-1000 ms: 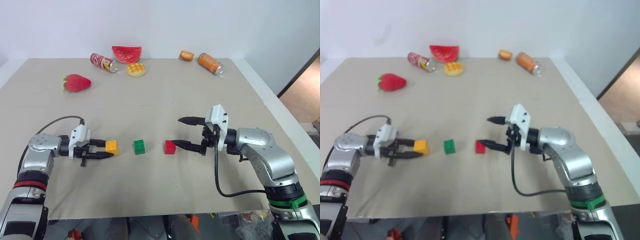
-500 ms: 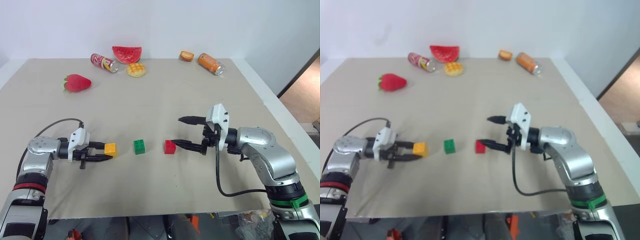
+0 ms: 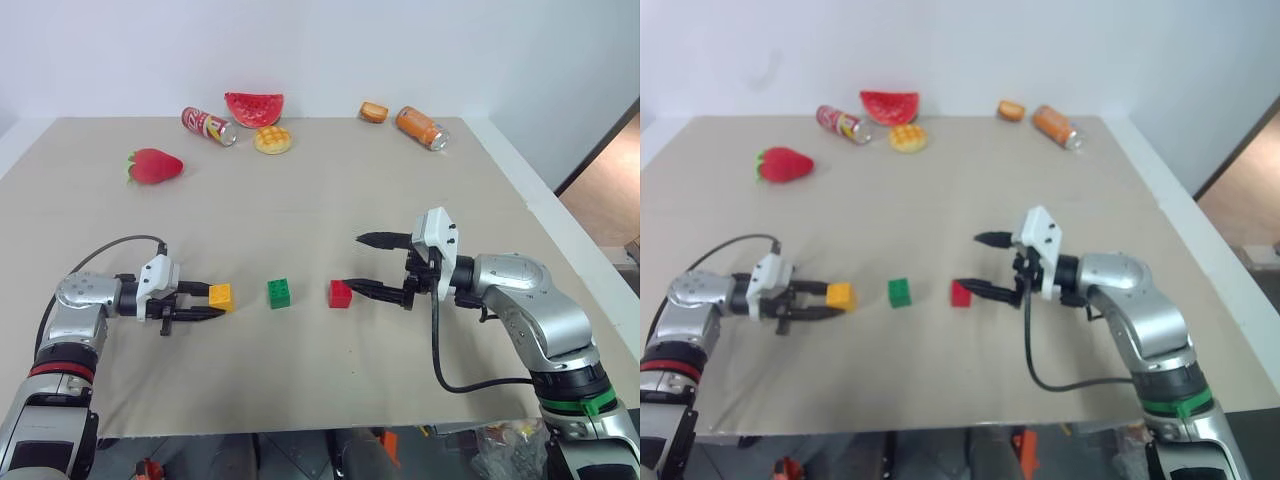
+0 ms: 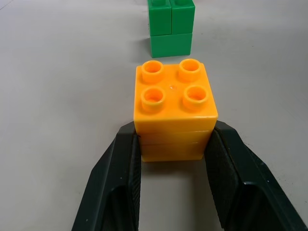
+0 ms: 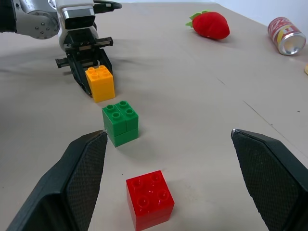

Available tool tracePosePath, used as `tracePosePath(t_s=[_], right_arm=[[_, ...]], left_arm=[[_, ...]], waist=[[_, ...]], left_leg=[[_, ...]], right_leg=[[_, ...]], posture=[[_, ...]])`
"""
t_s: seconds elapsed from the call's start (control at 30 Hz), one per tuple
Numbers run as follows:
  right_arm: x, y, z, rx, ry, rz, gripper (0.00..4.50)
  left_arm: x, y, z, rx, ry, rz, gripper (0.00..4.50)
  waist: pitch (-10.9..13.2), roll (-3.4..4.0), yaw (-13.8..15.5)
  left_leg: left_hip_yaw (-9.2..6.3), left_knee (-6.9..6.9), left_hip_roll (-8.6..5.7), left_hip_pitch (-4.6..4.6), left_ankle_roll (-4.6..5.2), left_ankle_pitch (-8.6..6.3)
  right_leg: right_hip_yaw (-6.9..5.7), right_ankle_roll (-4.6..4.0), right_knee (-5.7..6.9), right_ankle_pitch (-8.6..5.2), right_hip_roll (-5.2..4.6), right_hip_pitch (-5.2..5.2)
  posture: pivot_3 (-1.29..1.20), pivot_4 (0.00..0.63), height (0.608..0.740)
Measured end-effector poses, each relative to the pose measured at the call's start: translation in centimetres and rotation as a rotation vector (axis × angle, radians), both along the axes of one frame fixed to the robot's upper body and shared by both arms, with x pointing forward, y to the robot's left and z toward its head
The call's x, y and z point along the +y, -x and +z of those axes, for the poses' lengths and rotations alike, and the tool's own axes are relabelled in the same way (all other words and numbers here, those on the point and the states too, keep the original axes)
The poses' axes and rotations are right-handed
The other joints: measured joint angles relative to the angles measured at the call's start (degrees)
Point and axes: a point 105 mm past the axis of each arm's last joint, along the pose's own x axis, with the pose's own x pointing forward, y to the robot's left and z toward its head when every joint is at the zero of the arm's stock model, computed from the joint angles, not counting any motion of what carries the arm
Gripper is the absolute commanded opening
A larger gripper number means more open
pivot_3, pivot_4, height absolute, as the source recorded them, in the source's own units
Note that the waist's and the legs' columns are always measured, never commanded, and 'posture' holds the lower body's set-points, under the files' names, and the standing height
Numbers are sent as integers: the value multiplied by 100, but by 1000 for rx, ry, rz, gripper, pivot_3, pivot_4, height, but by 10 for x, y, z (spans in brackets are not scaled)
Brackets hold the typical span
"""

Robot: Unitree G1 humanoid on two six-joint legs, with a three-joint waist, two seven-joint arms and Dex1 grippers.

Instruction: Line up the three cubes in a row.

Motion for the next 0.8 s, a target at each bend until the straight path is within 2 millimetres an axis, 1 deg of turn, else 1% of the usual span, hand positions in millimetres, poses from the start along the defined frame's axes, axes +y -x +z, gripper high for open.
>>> tracePosePath(t_s=[0.03,0.2,0.23,0.3,0.4,0.5,0.53,0.57,0.6,0.63,0.7,0.8], right_arm=[[0,0,0,0,0,0,4269],[0,0,1,-1,0,3,4269],[0,0,1,-2,0,5,4269],[1,0,2,-5,0,9,4269],[3,-2,8,-22,0,22,4269],[3,-2,9,-24,-1,28,4269],[3,-4,9,-18,-2,31,4269],[2,-4,9,-17,-1,31,4269],[3,-5,11,-20,-2,35,4269],[3,-5,13,-26,-4,41,4269],[3,-5,14,-25,-4,47,4269],[3,-5,15,-22,-7,57,4269]], left_arm=[[0,0,0,3,-1,2,2585],[2,-4,-2,17,5,43,4296],[2,-5,-1,9,9,52,4462],[0,-7,4,-9,23,56,4462],[-4,-7,19,-49,69,62,4462],[0,4,18,-28,71,69,4462],[5,13,14,10,62,76,4462],[7,16,13,22,59,79,4462],[15,27,12,65,56,93,4462],[22,40,13,114,47,99,4462],[32,54,17,170,41,120,4462],[38,73,26,237,64,155,4462]], waist=[[0,0,0],[0,0,0],[0,0,0],[0,0,0],[0,0,-9],[0,0,-23],[1,1,-40],[1,1,-40],[1,2,-46],[1,2,-60],[2,3,-57],[5,8,-37]], left_leg=[[0,0,0,0,0,0],[0,0,0,-2,0,0],[0,0,0,-2,0,0],[0,0,0,-3,0,0],[1,-1,1,1,0,0],[1,-7,3,2,0,-1],[2,-9,6,0,0,-1],[2,-9,6,0,0,-1],[2,-11,8,0,0,-1],[2,-11,12,-2,0,-1],[2,-12,13,1,0,-1],[4,-9,11,2,-1,-2]], right_leg=[[0,0,0,0,0,0],[0,0,0,0,0,-1],[0,0,0,0,0,-1],[0,0,0,0,0,-1],[2,0,0,0,1,-1],[2,0,0,-1,2,-3],[2,0,0,-2,4,-7],[2,0,0,-2,4,-7],[2,-2,1,-3,5,-9],[1,-4,2,-4,7,-11],[0,-7,3,-7,6,-10],[-1,-8,2,-7,-3,-9]], posture=[[0,150,740],[0,150,740],[0,150,740],[0,150,740],[0,150,740],[0,150,740],[0,150,740],[0,150,740],[0,150,740],[0,150,740],[0,150,740],[0,150,740]])
